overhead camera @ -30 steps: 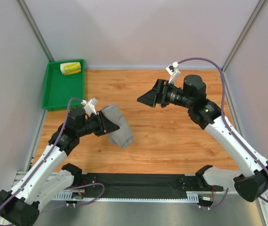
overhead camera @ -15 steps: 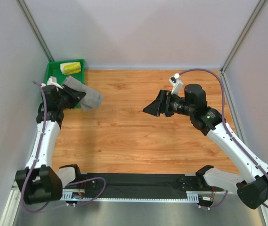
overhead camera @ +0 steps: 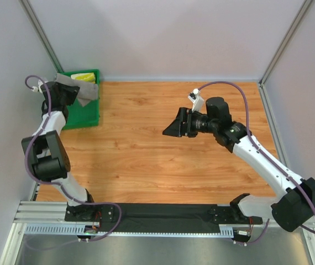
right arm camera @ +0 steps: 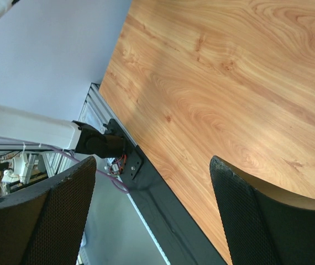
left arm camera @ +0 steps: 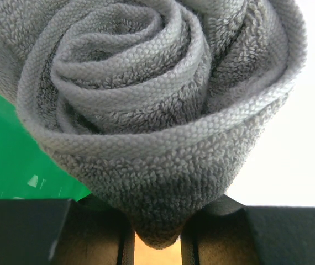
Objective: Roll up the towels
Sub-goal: Place the rolled towel into the container
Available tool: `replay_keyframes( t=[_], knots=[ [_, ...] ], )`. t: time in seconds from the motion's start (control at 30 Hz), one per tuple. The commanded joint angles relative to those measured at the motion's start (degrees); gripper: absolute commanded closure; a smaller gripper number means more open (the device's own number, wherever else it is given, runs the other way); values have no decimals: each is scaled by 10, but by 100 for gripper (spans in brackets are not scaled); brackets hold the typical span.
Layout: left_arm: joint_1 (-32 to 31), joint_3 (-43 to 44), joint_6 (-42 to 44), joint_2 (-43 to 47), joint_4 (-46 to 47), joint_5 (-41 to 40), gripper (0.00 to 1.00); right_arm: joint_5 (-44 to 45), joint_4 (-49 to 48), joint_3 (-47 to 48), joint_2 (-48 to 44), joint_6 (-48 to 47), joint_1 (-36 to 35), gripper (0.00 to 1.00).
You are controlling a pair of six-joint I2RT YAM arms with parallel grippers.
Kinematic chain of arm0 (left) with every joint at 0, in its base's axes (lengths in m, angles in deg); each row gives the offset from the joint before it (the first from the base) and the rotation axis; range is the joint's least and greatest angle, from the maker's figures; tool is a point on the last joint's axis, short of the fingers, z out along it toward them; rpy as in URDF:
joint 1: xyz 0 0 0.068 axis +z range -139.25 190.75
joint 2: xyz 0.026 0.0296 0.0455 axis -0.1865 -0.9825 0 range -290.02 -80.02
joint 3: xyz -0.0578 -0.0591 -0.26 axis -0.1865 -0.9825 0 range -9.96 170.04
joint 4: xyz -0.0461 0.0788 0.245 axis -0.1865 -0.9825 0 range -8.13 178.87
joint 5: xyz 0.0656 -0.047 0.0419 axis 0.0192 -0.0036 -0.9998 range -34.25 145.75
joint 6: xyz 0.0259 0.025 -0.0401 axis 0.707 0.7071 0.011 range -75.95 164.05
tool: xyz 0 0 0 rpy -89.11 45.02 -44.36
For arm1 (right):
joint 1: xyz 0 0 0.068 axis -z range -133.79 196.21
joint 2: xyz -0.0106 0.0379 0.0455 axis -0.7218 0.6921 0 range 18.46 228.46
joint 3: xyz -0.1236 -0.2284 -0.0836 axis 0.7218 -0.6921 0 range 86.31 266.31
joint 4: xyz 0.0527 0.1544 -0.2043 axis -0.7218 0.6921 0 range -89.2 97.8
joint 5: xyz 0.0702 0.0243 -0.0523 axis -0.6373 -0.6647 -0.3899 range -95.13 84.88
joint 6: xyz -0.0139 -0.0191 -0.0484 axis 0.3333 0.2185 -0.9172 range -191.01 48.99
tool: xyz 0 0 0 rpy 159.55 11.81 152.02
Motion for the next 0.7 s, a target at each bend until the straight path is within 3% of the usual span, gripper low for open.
replay_keyframes(
  t=[0.0,0.1,0.27,0.67],
  knots=[
    [20,62,-67,-95,141,7,100,-36,-34,5,23,-18,1,16],
    [24,90,-109,-175,204,4,100,-48,-39,11,51,-22,2,17],
    [25,184,-125,-287,208,16,100,-65,-43,24,95,-32,3,18],
    [5,299,-132,-412,204,23,100,-83,-65,40,156,-32,9,19]
  ],
)
